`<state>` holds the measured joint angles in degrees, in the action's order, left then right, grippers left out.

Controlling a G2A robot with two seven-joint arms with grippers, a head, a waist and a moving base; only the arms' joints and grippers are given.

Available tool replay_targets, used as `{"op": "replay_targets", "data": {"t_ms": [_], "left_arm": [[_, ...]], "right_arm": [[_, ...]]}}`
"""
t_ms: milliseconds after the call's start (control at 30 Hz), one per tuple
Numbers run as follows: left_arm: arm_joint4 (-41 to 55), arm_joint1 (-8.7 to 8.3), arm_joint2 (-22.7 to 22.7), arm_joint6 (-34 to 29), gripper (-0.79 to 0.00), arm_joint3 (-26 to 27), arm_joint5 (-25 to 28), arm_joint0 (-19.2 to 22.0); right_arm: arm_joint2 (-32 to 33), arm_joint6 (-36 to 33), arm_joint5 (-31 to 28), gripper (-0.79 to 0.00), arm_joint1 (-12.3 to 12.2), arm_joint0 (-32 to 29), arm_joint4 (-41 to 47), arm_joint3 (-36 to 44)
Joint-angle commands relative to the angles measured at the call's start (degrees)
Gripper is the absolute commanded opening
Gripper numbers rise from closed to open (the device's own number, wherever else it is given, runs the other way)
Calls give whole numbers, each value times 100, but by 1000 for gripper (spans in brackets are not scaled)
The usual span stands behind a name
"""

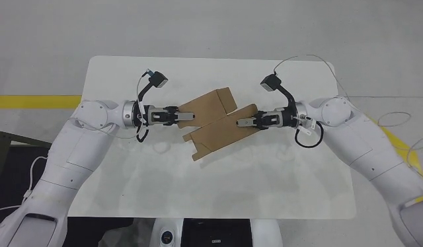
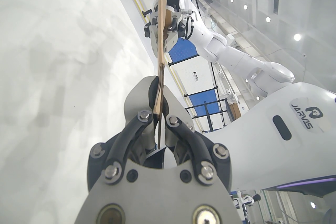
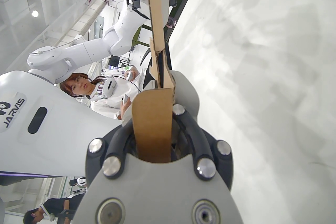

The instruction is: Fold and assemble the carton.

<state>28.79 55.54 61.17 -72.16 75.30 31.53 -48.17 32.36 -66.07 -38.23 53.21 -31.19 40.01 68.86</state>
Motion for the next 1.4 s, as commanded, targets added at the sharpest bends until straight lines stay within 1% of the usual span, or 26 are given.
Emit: {"op": "replay_targets", "data": {"t_ms": [0, 33, 67, 133, 433, 700, 933, 1367], "left_arm": [[-5, 1, 10, -2, -730, -8, -6, -1], [-7, 2, 14, -4, -613, -10, -6, -1], [2, 3, 19, -2, -471, -13, -6, -3], [31, 5, 34, -2, 0, -26, -17, -2], [203, 14, 175, 264, 0, -109, -128, -21], [276, 53, 182, 647, 0, -15, -290, -121], [449, 102, 139, 828, 0, 116, -385, -216], [643, 124, 294, 770, 0, 330, -520, -265]], "right_arm": [[-36, 8, -9, -785, -9, 17, 20, 1], [-55, 16, -16, -785, -14, 26, 32, 3], [-69, 31, -32, -785, -18, 32, 51, -7], [-102, 42, -43, -785, -25, 43, 91, -29], [-162, -13, 14, -785, -8, 88, 298, -302], [-125, -10, 11, -785, 68, 96, 407, -493], [-51, -16, 18, -785, 142, 105, 404, -681], [25, -67, 69, -785, 317, 74, 275, -1078]]}}
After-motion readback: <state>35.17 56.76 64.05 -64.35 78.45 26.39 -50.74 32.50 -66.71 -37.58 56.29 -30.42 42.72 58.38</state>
